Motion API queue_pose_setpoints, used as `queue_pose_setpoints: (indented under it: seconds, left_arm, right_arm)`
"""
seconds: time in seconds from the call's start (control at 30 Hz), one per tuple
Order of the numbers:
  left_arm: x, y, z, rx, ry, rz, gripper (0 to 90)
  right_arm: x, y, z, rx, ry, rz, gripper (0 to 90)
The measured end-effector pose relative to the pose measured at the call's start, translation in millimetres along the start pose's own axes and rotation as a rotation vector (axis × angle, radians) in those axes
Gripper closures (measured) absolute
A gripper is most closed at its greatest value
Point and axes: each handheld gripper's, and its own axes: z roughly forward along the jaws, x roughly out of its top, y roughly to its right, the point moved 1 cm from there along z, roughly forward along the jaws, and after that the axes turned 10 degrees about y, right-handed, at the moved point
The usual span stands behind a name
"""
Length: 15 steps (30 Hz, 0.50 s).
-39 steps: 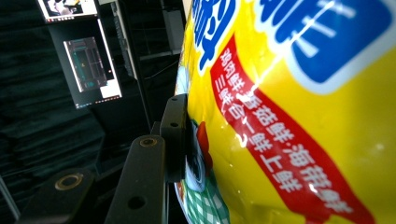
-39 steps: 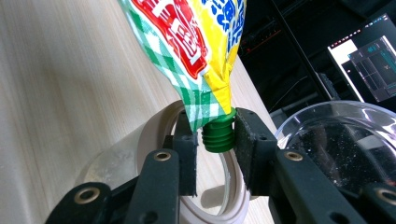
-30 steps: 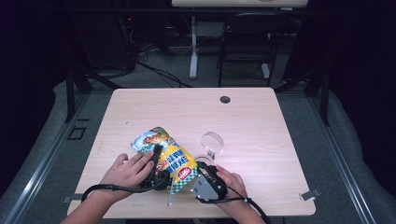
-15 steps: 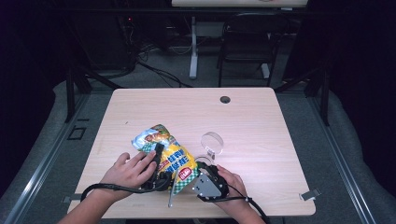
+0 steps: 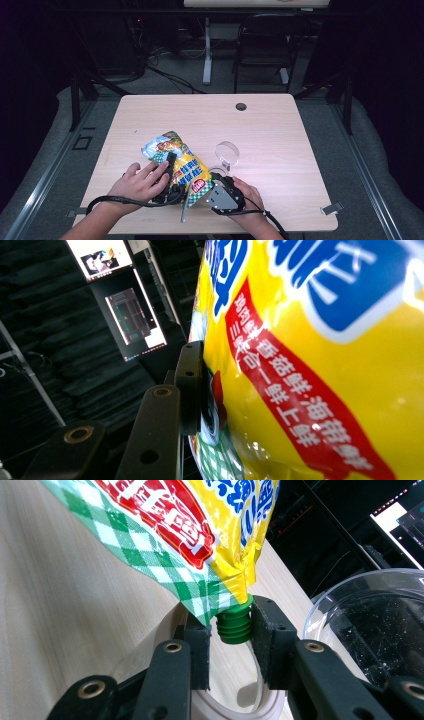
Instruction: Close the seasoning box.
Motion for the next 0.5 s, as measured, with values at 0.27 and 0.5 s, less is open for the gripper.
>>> queue_pose_setpoints:
  seconds: [0.27, 0.5]
  left_arm:
    - [1.9, -0.9, 0.5, 0.030, -0.004, 0.025, 68.4]
    - [3.5, -0.1, 0.7, 0.030, -0.003, 0.023, 69.3]
  right_arm:
    - [-0.6, 1.8, -0.4, -0.001, 0.000, 0.010, 70.3]
    - [-1.2, 2.4, -0.6, -0.007, -0.001, 0.008, 70.3]
